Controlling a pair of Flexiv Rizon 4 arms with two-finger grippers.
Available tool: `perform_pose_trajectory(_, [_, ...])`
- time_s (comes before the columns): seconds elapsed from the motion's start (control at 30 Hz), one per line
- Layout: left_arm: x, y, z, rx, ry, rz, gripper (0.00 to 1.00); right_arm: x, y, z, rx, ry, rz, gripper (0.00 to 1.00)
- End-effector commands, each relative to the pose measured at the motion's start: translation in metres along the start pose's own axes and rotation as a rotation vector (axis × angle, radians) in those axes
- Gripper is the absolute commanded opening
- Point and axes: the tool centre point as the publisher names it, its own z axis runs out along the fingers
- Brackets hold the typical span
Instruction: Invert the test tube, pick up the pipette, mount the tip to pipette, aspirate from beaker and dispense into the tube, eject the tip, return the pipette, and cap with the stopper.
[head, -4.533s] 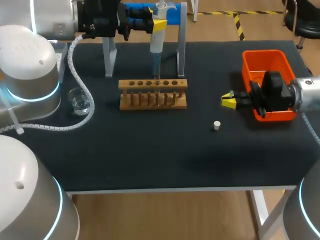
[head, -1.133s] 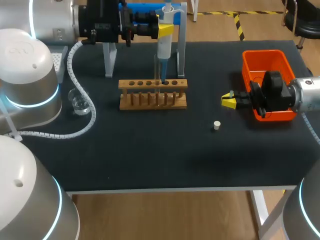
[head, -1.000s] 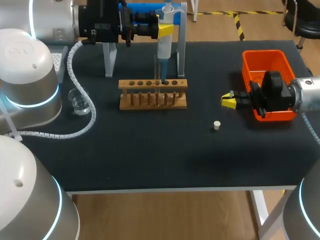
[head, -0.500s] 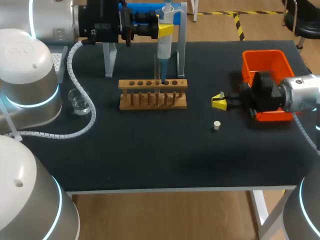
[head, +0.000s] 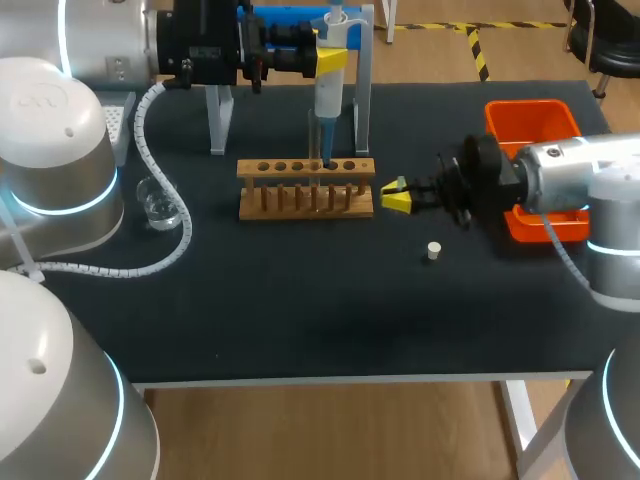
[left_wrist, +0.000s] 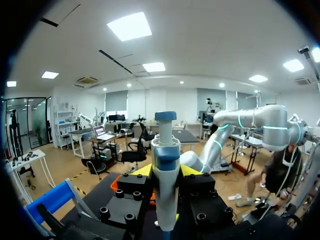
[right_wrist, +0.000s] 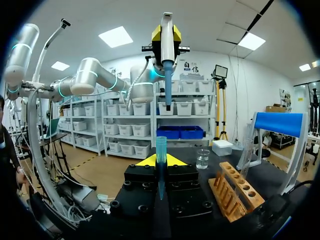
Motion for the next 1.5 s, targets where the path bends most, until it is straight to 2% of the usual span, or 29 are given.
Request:
perform_pose_trajectory(0.03, [0.000,-0.001,-0.002,-0.001,0.003,0.000,0.00,-0.007,0.001,0.019,-0.003,0.009,-0.001,0.00])
perform_pose_trajectory(0.37, [0.000,-0.001,-0.002,-0.001,0.003,0.000,0.00,-0.013,0.003,0.052,-0.018,0.030,-0.008,0.00])
perform_pose_trajectory(0.67, [0.000,-0.001,-0.002,-0.001,0.003,0.000,0.00,-0.018,0.005,0.071,-0.016,0.051,-0.016,0.00])
perform_pose_trajectory(1.17, [0.000,-0.001,-0.002,-0.001,0.003,0.000,0.00,-0.020,0.003,0.092,-0.008,0.070,-0.015,0.00])
perform_pose_trajectory(1.5, [0.000,-0.001,-0.002,-0.001,0.003,0.000,0.00,-0.019,0.005,0.095,-0.006,0.074,-0.018,0.00])
